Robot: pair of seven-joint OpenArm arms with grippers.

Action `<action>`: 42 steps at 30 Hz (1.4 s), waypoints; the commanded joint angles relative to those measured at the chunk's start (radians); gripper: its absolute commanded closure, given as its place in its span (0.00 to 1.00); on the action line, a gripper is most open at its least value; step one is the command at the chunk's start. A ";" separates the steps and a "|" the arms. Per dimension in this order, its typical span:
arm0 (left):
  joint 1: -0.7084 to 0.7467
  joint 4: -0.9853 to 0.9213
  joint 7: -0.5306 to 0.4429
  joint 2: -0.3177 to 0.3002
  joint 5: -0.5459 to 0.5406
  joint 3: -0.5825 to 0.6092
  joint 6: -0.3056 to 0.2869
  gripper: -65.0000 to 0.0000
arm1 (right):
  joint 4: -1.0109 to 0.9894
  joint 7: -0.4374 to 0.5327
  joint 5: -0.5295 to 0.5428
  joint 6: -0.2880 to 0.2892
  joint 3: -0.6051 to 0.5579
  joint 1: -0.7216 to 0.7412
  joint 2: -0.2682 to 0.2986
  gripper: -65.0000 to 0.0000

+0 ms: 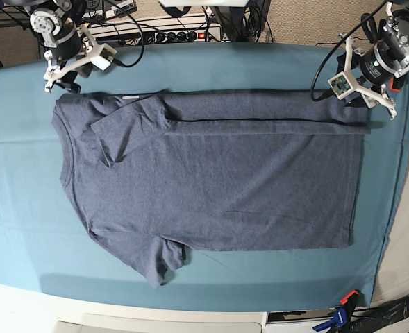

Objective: Fold the T-shirt properly
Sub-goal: 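Open both grippers and raise them off the folded strip, then grasp the folded edge again with both grippers at its two ends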

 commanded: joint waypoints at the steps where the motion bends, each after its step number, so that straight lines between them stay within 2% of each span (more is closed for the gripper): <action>1: -0.002 0.014 -0.011 -0.013 0.000 -0.008 0.007 0.58 | 0.003 0.027 -0.024 -0.024 0.008 -0.005 0.004 0.52; 6: -0.002 0.014 -0.021 -0.011 0.000 -0.008 0.007 0.58 | -0.008 0.081 -0.115 -0.051 0.006 0.019 0.003 0.52; 12: -0.002 0.014 -0.023 -0.008 0.000 -0.008 0.008 0.58 | -0.008 0.011 -0.098 -0.050 0.006 0.119 0.003 0.48; 30: -0.002 0.014 -0.023 -0.008 0.000 -0.008 0.008 0.58 | -0.150 0.048 -0.077 -0.047 0.006 0.149 0.003 0.48; 42: -0.002 0.014 -0.029 -0.008 0.001 -0.008 0.008 0.58 | -0.152 0.042 -0.024 -0.046 0.006 0.260 0.003 0.48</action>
